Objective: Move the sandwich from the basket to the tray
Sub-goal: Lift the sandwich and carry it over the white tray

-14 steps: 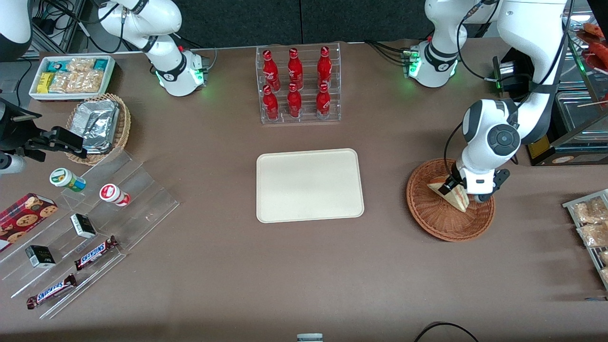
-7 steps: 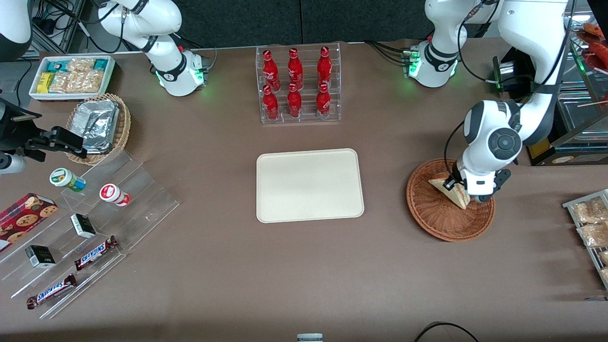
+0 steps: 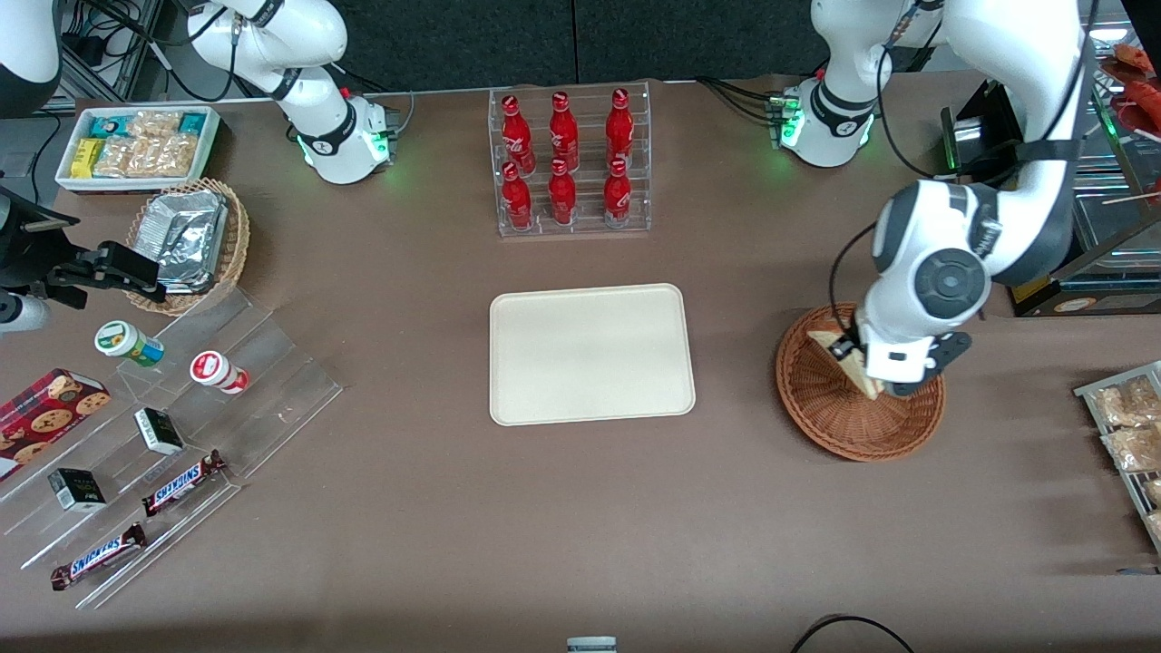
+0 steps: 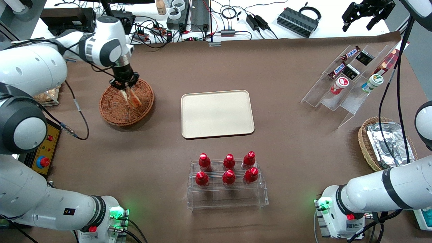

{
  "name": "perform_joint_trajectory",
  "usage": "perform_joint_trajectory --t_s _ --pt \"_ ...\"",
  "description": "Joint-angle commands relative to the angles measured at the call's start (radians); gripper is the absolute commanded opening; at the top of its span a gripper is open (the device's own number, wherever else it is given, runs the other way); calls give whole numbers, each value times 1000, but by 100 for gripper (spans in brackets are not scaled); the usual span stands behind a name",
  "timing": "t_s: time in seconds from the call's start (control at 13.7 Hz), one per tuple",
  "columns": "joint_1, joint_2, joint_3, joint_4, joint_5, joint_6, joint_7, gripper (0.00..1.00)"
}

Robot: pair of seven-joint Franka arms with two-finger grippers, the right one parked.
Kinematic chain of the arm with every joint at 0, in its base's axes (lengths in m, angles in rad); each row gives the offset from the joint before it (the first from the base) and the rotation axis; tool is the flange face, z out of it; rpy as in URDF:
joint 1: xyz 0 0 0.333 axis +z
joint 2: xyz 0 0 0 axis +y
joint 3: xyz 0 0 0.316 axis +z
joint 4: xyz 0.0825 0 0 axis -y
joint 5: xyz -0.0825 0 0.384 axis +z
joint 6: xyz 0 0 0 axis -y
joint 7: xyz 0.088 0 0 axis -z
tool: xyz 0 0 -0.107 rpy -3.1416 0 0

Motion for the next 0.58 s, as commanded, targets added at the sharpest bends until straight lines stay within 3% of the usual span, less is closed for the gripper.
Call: perform_joint_trajectory --t_s 0.0,0.51 --pt "-111 7 -10 55 -23 -42 58 0" --pt "-330 146 -33 199 -97 38 104 0"
